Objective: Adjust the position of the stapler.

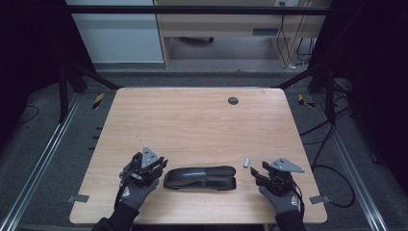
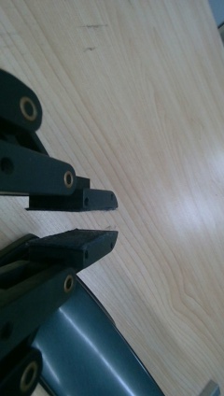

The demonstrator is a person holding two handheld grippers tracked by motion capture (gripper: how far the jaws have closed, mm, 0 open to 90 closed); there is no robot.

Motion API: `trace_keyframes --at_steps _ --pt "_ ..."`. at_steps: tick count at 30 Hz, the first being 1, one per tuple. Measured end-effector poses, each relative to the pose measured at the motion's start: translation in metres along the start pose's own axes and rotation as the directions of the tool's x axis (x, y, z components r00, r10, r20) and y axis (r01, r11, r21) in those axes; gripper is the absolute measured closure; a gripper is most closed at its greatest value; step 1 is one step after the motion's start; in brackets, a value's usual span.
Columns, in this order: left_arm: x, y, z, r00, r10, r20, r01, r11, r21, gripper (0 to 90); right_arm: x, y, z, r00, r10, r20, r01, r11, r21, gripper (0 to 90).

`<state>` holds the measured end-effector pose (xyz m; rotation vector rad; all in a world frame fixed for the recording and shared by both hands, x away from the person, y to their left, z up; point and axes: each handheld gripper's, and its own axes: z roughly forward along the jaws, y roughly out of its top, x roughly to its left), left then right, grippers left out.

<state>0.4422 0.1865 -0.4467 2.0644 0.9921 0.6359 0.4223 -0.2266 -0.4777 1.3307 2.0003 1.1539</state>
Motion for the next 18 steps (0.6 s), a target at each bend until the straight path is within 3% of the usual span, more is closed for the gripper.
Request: trace_keyframes --at_steps 7,18 --pt "-0.004 0.007 -0.010 0.9995 0.026 0.017 -0.025 0.9989 -0.041 72.7 -0.002 0.000 -0.001 1.0000 0.000 0.009 0.000 1.000 0.006 45.1" --pt "-0.008 0.019 -0.025 0.9973 0.036 0.063 -0.031 0.9965 -0.078 58.8 -0.004 0.000 -0.004 0.9999 0.010 0.011 -0.010 1.000 -0.005 43.8"
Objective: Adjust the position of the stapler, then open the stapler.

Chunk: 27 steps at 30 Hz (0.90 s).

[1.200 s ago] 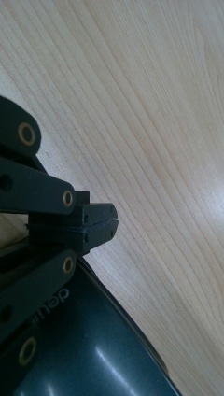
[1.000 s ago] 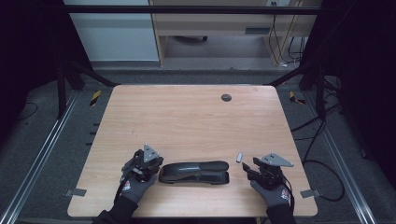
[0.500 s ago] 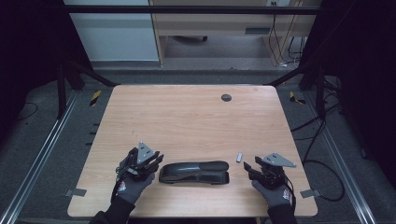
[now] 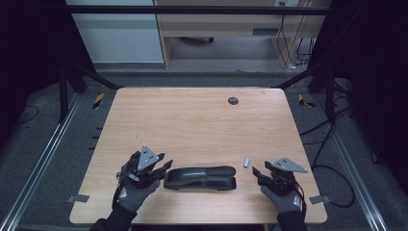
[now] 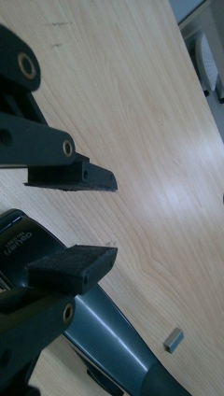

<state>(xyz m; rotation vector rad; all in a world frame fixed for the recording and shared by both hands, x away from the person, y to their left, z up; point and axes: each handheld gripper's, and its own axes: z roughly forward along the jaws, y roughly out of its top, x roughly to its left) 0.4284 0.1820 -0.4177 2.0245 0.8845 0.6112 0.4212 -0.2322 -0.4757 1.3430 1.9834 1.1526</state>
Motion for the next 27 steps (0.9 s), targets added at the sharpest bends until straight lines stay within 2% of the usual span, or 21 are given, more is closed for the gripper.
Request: trace_keyframes --at_steps 4,9,11,15,16,19,27 --pt "-0.003 0.005 -0.004 0.9997 0.006 0.022 -0.006 1.0000 0.001 50.9 -0.001 0.000 -0.001 1.0000 0.006 0.001 -0.006 1.000 -0.003 43.3" --pt "-0.009 0.011 -0.009 0.9989 0.030 0.036 -0.030 0.9995 0.001 46.5 -0.002 0.000 -0.002 0.9999 0.010 0.005 -0.010 1.000 -0.004 43.0" --pt "-0.011 0.013 -0.011 0.9981 0.046 0.041 -0.046 0.9989 0.001 45.4 -0.002 0.000 -0.002 0.9999 0.012 0.002 -0.012 1.000 -0.003 43.0" --pt "-0.014 0.015 -0.013 0.9973 0.054 0.049 -0.054 0.9985 -0.006 43.5 -0.004 0.000 -0.002 0.9999 0.010 0.004 -0.010 1.000 -0.004 43.0" --pt "-0.015 0.017 -0.015 0.9962 0.071 0.051 -0.070 0.9975 -0.006 43.1 -0.004 0.000 -0.003 0.9999 0.015 0.005 -0.015 1.000 -0.004 43.0" --pt "-0.019 0.019 -0.016 0.9950 0.085 0.053 -0.085 0.9963 -0.004 42.4 -0.004 0.000 -0.003 0.9999 0.016 0.005 -0.016 1.000 -0.005 43.1" --pt "-0.028 0.023 -0.018 0.9906 0.122 0.062 -0.122 0.9925 -0.004 41.1 -0.004 0.000 -0.003 1.0000 0.000 0.001 0.000 1.000 -0.005 43.3"
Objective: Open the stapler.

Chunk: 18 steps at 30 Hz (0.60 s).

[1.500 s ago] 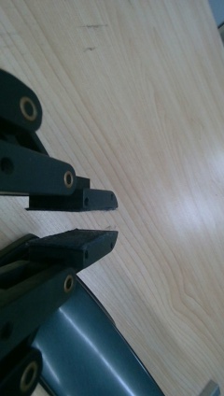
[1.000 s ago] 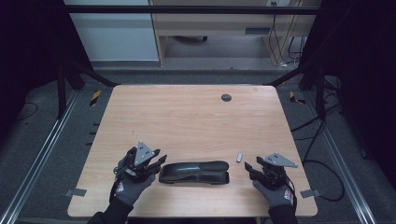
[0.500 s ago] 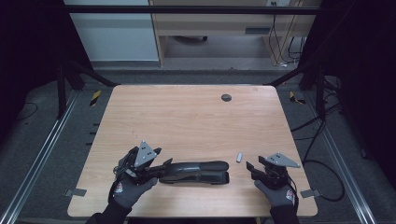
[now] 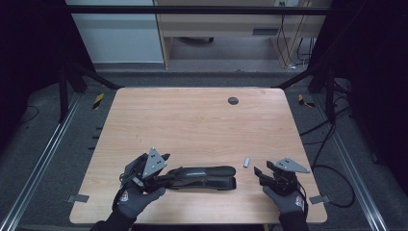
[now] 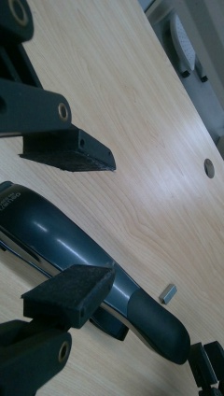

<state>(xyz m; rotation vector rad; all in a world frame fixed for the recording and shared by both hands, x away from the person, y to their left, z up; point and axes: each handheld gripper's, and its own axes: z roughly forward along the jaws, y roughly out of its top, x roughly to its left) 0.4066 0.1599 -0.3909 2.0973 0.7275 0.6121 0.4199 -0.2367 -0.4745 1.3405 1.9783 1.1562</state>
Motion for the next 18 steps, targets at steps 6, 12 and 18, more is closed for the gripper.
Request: trace_keyframes --at_steps 6,12,18 --pt "-0.009 0.005 -0.001 0.9987 0.051 0.010 -0.051 0.9987 0.006 39.9 0.000 0.000 0.000 1.0000 0.004 -0.003 -0.004 1.000 0.001 43.5" --pt "-0.016 0.007 0.000 0.9969 0.075 0.022 -0.076 0.9970 0.016 38.9 -0.001 -0.001 0.000 1.0000 0.003 -0.003 -0.003 1.000 -0.001 43.4" --pt "-0.022 0.009 0.003 0.9942 0.105 0.023 -0.106 0.9940 0.029 38.1 0.000 0.000 0.000 1.0000 0.001 -0.002 -0.001 1.000 -0.001 43.5"
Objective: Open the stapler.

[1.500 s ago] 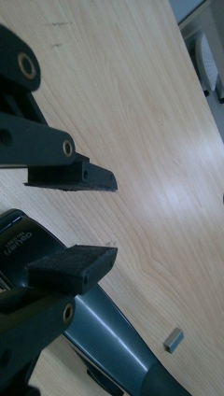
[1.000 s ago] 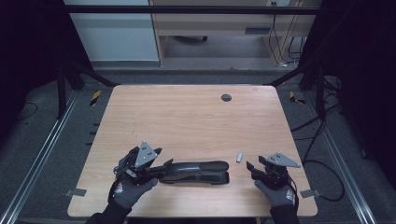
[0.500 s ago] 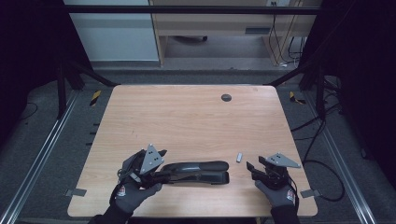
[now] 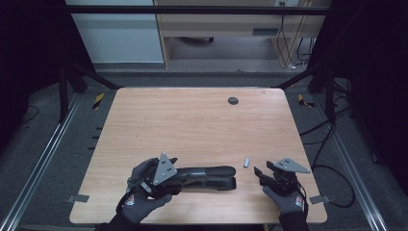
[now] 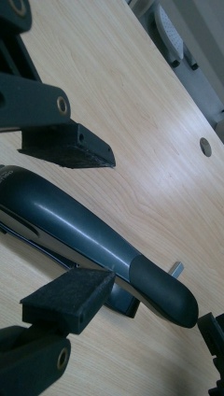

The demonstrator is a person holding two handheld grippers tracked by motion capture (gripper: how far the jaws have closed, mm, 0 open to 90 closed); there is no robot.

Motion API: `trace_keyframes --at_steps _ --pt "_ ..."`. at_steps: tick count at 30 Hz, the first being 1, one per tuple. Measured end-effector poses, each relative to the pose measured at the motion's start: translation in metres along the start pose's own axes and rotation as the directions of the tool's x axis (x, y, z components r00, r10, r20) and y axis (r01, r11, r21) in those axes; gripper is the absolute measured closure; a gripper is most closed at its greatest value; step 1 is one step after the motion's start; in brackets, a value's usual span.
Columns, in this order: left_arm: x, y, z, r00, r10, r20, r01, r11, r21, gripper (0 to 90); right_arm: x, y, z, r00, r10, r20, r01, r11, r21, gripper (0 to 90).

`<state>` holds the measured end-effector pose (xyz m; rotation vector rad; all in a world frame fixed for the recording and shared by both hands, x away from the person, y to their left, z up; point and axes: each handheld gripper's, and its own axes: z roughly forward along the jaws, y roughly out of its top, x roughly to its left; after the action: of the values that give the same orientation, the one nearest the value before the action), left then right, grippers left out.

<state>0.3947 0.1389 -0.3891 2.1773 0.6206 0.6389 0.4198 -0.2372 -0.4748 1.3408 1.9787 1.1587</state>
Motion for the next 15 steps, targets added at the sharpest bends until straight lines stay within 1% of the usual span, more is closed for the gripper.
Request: trace_keyframes --at_steps 1,2,4,6,7,12,15 --pt "-0.001 0.000 0.001 1.0000 -0.003 0.001 0.003 1.0000 -0.004 38.0 0.000 0.000 0.000 1.0000 0.001 -0.001 -0.001 1.000 0.000 43.5" --pt "-0.003 0.001 0.001 0.9999 0.011 0.001 -0.011 0.9999 0.004 37.9 0.000 0.000 0.000 1.0000 0.002 -0.001 -0.002 1.000 -0.001 43.5" --pt "-0.005 0.001 0.003 0.9999 0.011 0.001 -0.011 0.9999 0.002 37.8 0.000 0.000 0.000 1.0000 0.001 -0.001 -0.001 1.000 -0.002 43.5" --pt "-0.009 0.003 0.005 0.9995 0.031 0.003 -0.032 0.9994 0.012 37.4 0.000 0.000 0.000 1.0000 0.000 0.000 0.000 1.000 -0.003 43.7" --pt "-0.009 0.003 0.005 0.9995 0.031 0.003 -0.032 0.9994 0.012 37.3 0.000 0.000 -0.001 1.0000 0.004 -0.001 -0.004 1.000 -0.002 43.8" --pt "-0.019 0.007 0.013 0.9973 0.074 0.002 -0.074 0.9968 0.030 36.8 0.000 0.001 -0.001 1.0000 0.003 -0.002 -0.003 1.000 -0.007 44.3" --pt "-0.022 0.008 0.015 0.9963 0.086 -0.001 -0.086 0.9957 0.035 36.5 0.000 0.001 -0.001 1.0000 0.001 -0.001 -0.001 1.000 -0.009 44.5"
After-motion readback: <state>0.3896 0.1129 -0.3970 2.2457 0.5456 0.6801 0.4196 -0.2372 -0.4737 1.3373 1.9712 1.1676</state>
